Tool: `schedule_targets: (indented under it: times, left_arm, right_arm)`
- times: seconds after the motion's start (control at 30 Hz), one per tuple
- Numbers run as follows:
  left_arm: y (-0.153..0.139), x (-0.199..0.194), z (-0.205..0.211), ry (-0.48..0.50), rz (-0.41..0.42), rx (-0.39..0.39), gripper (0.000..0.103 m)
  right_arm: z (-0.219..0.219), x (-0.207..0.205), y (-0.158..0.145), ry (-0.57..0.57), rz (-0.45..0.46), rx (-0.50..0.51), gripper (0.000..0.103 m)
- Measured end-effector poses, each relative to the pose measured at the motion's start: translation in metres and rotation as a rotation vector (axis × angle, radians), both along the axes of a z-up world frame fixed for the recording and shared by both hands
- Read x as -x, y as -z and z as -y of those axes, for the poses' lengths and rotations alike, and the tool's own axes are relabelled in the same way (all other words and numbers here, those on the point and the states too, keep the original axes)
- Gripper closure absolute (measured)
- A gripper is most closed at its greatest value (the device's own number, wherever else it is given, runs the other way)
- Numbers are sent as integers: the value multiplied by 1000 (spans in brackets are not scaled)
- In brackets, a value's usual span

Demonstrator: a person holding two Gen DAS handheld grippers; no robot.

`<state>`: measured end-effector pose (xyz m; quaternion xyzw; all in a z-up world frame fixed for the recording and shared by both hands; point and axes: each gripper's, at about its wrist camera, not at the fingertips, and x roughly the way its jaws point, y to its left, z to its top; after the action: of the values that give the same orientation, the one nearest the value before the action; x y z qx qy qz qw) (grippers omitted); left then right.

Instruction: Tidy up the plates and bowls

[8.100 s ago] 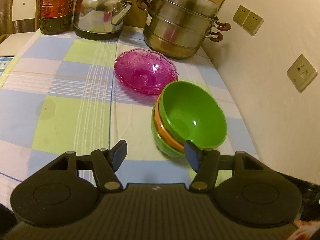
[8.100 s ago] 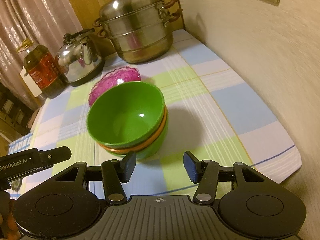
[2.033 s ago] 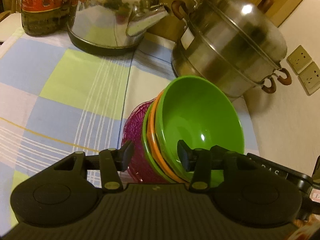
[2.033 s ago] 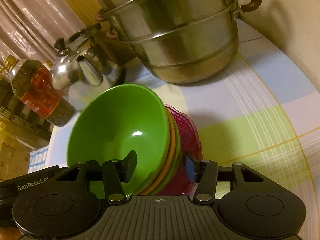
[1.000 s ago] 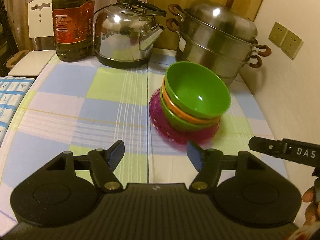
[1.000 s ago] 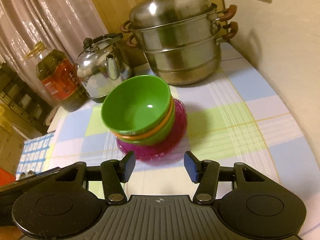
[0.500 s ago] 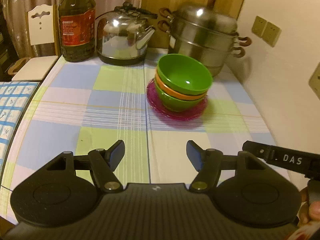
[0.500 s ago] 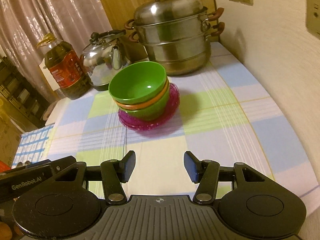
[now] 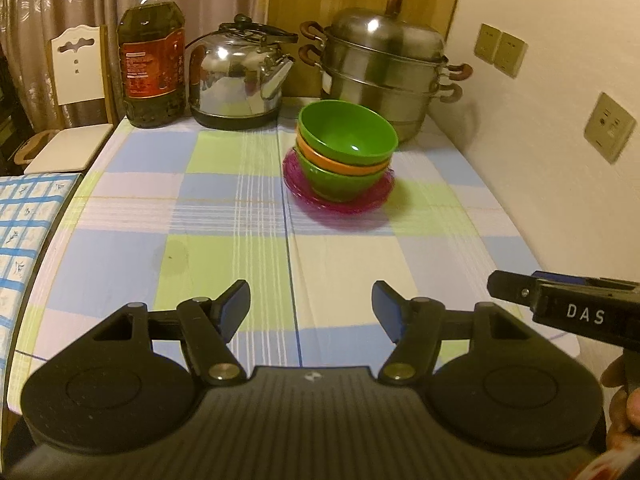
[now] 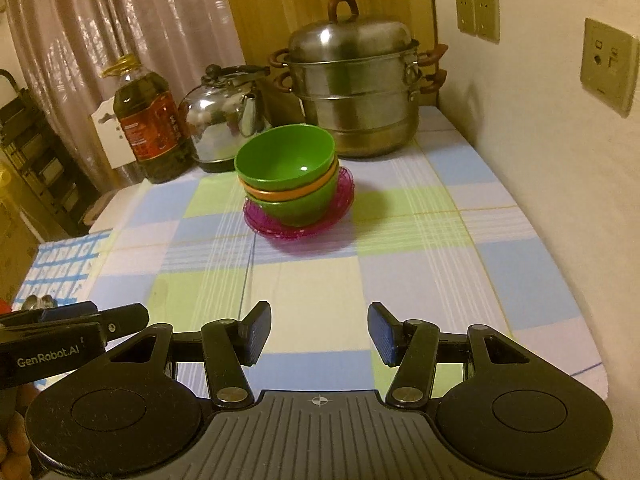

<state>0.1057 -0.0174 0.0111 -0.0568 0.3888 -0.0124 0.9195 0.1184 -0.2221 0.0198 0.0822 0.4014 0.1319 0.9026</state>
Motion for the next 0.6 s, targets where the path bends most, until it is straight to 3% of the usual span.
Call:
schedule_targets:
  times: [0.13, 0.6]
  left_arm:
    - [-2, 13, 4, 19, 1, 27, 39]
    - [8, 37, 6, 3, -10, -20, 38]
  right_arm:
    - [-2, 16, -1, -19, 6, 8, 49]
    - [-14, 44, 2, -61, 4, 19, 49]
